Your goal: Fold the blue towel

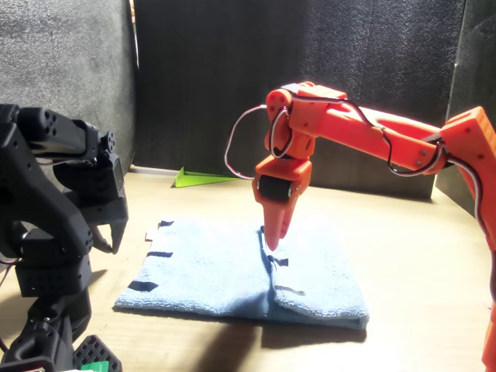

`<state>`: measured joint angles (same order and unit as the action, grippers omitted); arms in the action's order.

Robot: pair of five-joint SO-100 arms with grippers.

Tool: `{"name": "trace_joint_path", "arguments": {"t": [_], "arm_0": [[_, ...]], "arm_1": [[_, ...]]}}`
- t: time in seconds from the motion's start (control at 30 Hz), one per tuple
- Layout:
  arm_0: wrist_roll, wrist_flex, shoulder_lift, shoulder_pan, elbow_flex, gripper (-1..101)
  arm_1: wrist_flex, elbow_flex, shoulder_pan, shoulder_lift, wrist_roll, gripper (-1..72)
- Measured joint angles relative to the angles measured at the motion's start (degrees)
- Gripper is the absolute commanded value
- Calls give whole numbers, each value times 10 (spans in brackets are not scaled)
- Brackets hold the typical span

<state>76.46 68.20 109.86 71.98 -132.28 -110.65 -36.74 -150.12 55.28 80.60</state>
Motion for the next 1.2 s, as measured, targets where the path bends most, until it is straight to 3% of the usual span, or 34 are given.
{"name": "trace_joint_path", "arguments": {"t": [0.2,0.3,0.5,0.83,1.2], "arm_0": [[-2,5,-1,0,3,56],[-12,11,-30,10,21,114],[-21,103,-114,-37,153,168],[-71,112,-185,-213,256,226],[-120,61,-132,-188,149,282]], "arm_1": [[4,-50,17,22,31,173],[3,-37,81,22,54,175],[-3,-25,200,24,88,166],[-5,-25,214,24,110,160],[-5,-24,226,24,110,158]]}}
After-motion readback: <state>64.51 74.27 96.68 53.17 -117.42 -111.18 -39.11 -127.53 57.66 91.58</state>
